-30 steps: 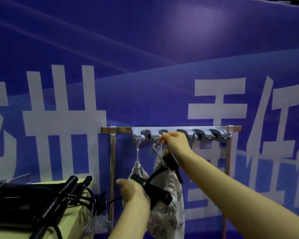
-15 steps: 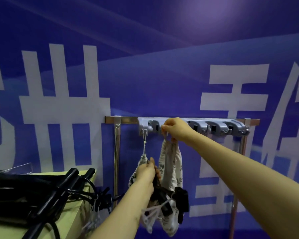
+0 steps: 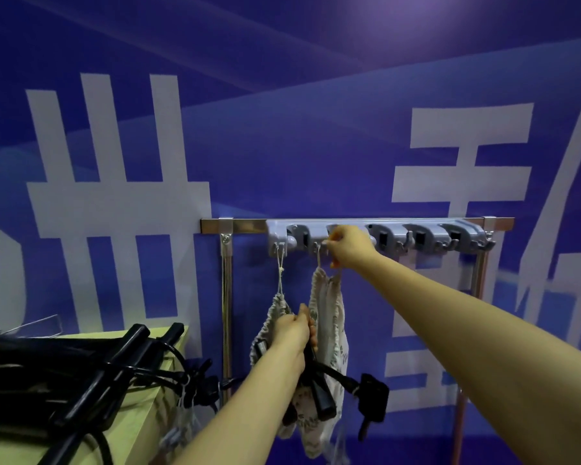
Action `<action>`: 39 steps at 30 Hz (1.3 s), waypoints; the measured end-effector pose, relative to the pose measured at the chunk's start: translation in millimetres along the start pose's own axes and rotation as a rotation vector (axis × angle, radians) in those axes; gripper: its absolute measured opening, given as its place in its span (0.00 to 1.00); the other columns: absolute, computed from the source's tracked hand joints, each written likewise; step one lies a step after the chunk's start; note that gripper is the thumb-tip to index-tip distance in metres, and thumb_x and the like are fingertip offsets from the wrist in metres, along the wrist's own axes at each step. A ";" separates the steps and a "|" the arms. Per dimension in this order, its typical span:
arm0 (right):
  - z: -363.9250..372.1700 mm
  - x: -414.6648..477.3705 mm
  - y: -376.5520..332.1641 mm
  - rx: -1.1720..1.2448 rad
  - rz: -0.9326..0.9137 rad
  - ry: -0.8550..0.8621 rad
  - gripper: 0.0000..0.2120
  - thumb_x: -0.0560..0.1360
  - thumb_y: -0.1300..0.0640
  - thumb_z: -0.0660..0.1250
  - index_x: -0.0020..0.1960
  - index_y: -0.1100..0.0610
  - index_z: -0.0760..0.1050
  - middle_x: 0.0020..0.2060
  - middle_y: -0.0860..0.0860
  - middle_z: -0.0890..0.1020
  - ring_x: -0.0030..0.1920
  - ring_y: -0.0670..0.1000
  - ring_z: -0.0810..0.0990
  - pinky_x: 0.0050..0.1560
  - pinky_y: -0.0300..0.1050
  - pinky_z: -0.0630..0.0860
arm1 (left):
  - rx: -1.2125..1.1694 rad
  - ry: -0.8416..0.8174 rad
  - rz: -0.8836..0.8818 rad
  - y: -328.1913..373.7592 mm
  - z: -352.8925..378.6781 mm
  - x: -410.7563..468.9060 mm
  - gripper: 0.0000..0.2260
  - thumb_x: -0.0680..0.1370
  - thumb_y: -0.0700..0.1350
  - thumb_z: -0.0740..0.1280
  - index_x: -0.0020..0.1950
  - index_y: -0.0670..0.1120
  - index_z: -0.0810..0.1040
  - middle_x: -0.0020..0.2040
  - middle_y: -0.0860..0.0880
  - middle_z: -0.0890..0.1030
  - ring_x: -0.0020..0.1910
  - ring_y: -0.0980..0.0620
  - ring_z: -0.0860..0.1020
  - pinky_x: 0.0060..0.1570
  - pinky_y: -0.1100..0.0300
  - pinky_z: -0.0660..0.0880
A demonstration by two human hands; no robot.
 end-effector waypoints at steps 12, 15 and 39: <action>11.1 -39.7 -4.9 -0.083 -0.077 0.142 0.10 0.81 0.54 0.56 0.48 0.60 0.68 0.46 0.58 0.76 0.42 0.59 0.74 0.38 0.49 0.66 | 0.097 0.076 0.029 2.2 -18.2 -11.6 0.18 0.80 0.49 0.59 0.33 0.44 0.73 0.32 0.46 0.75 0.31 0.49 0.72 0.43 0.59 0.71; 9.9 -59.3 -27.8 -0.095 -0.165 0.188 0.11 0.81 0.53 0.56 0.50 0.61 0.71 0.51 0.58 0.76 0.47 0.61 0.76 0.40 0.49 0.67 | 0.109 0.099 0.043 15.1 -33.7 -28.5 0.20 0.80 0.50 0.60 0.30 0.45 0.73 0.29 0.47 0.74 0.28 0.48 0.70 0.36 0.60 0.69; 200.9 -324.0 -291.2 0.079 -0.571 -0.575 0.19 0.81 0.48 0.56 0.47 0.63 0.76 0.41 0.57 0.79 0.43 0.58 0.78 0.40 0.48 0.70 | 0.483 0.757 0.255 71.4 -430.2 -273.9 0.14 0.79 0.50 0.61 0.40 0.42 0.75 0.44 0.41 0.80 0.45 0.40 0.79 0.50 0.51 0.77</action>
Point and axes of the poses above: each hand's wrist, its own x-axis towards the middle knuckle, its own z-axis out of the palm, y = z × x, the point moved 7 cm from there along x, towards the middle knuckle
